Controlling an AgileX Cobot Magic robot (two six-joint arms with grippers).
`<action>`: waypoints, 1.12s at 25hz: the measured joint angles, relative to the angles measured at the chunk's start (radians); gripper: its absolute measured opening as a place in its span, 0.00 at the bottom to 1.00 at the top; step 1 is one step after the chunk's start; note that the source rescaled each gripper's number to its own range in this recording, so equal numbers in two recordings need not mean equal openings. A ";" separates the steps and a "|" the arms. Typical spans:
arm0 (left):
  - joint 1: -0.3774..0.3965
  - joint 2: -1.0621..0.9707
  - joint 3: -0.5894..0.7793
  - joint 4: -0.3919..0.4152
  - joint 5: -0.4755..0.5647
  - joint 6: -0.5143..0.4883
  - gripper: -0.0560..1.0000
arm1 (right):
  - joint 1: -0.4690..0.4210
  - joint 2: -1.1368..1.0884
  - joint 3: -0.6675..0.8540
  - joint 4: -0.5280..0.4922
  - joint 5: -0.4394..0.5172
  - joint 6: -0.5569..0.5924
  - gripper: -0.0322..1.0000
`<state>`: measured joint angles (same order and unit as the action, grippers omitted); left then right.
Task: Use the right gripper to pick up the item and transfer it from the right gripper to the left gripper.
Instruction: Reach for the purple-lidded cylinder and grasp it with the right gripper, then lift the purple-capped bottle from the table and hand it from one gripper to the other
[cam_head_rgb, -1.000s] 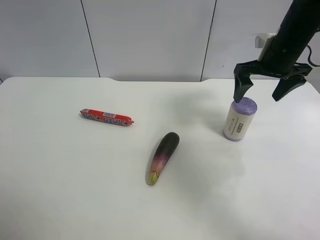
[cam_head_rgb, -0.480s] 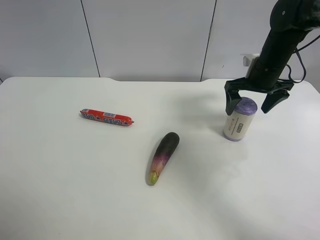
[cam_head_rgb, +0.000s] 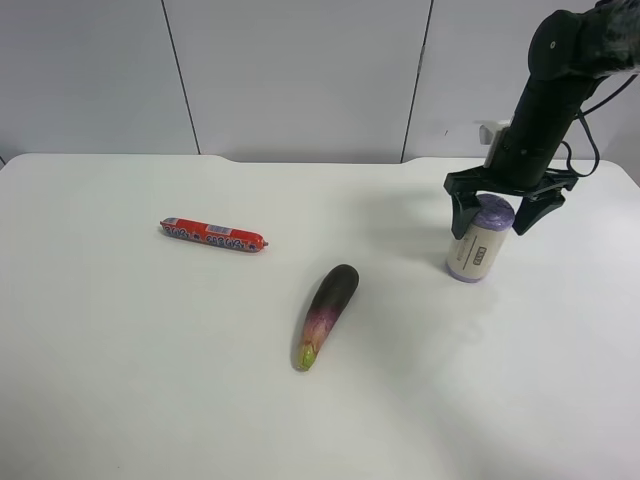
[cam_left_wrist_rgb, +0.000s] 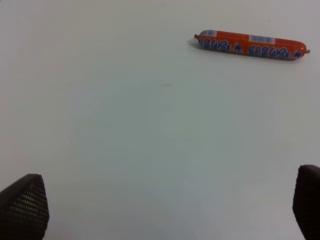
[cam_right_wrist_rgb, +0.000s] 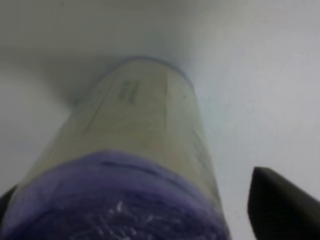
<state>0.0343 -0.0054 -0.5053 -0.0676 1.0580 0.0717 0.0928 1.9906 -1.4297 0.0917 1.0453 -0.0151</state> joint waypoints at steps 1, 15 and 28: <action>0.000 0.000 0.000 0.000 0.000 0.000 1.00 | 0.000 0.001 0.000 0.000 0.000 0.000 0.33; 0.000 0.000 0.000 0.000 0.000 0.000 1.00 | 0.000 -0.020 -0.001 0.028 0.000 -0.002 0.03; 0.000 0.000 0.000 0.000 0.000 0.000 1.00 | 0.000 -0.243 -0.034 0.202 0.074 -0.124 0.03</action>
<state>0.0343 -0.0054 -0.5053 -0.0676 1.0580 0.0717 0.0928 1.7474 -1.4636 0.2936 1.1193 -0.1386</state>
